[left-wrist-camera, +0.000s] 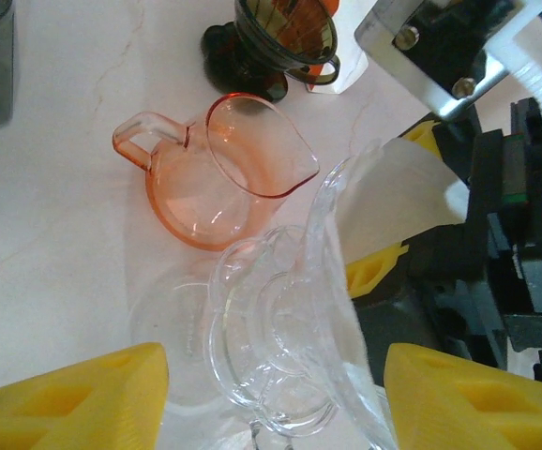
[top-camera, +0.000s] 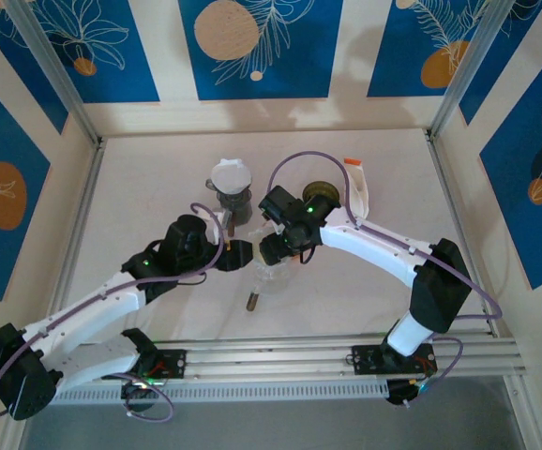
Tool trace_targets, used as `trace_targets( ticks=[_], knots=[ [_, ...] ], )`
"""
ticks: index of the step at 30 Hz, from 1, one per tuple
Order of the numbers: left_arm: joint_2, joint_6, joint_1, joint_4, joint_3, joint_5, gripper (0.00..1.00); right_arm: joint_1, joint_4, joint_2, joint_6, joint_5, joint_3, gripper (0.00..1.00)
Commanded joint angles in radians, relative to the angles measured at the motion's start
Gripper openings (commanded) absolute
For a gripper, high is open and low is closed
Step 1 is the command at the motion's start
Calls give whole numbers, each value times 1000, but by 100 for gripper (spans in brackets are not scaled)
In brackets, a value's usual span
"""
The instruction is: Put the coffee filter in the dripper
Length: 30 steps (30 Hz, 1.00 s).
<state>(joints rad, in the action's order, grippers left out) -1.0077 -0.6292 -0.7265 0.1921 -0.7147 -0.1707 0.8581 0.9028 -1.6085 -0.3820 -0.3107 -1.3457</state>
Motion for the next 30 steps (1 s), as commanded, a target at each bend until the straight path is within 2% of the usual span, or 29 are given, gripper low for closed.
trace_targets(
  ticks=[1,6,14,30],
  knots=[
    [0,4,11,10,8,12,62,13,-7,-13,14,-18,9,76],
    [3,4,11,16,13,12,62,19,-9,5,10,-25,2,76],
    [3,3,11,16,16,11,62,20,-13,118,-7,-46,-18,77],
    [2,1,11,21,20,16,62,-53,29,230,-57,-83,83,77]
  ],
)
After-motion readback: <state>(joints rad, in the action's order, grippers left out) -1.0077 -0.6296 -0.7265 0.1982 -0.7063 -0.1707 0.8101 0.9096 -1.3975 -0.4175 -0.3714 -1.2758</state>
